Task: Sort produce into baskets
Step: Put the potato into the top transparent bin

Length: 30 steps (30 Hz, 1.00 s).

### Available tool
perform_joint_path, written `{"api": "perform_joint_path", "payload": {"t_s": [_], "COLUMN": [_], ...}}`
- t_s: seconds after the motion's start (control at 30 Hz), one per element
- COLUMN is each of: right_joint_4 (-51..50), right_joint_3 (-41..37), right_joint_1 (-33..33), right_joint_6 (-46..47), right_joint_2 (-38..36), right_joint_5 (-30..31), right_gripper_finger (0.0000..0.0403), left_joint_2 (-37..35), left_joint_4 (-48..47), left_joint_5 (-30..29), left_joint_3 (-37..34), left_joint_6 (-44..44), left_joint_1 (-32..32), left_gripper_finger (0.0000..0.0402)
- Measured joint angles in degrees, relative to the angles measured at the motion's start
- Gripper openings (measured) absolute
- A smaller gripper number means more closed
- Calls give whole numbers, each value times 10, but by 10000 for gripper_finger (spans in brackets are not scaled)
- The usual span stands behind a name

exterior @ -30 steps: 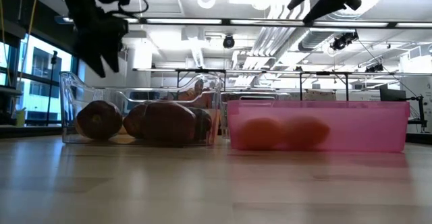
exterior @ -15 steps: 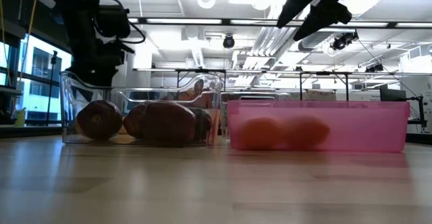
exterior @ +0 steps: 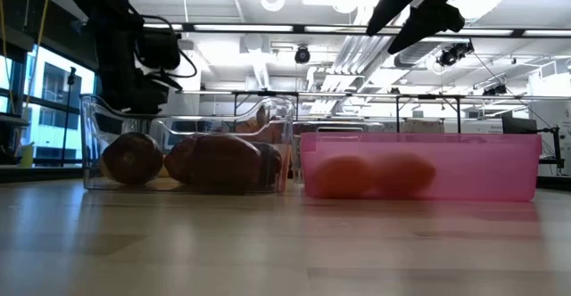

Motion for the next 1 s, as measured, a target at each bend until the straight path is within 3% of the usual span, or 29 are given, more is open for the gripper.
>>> {"api": "perform_joint_path", "payload": {"t_s": [0.23,0.63,0.77,1.0], "right_joint_4": [0,0,0,1], "right_joint_3": [0,0,0,0], "right_joint_1": [0,0,0,0], "right_joint_6": [0,-5,-5,-5], "right_joint_2": [0,0,0,0], "right_joint_5": [-1,-1,0,1], "right_gripper_finger": [271,271,271,271], "left_joint_2": [-9,-8,-8,-9], "left_joint_4": [7,-16,-30,-34], "left_joint_5": [17,9,-38,-10], "left_joint_3": [0,0,1,23], "left_joint_6": [-48,-11,-4,17], "left_joint_1": [38,93,106,112], "left_gripper_finger": [356,356,355,355]}}
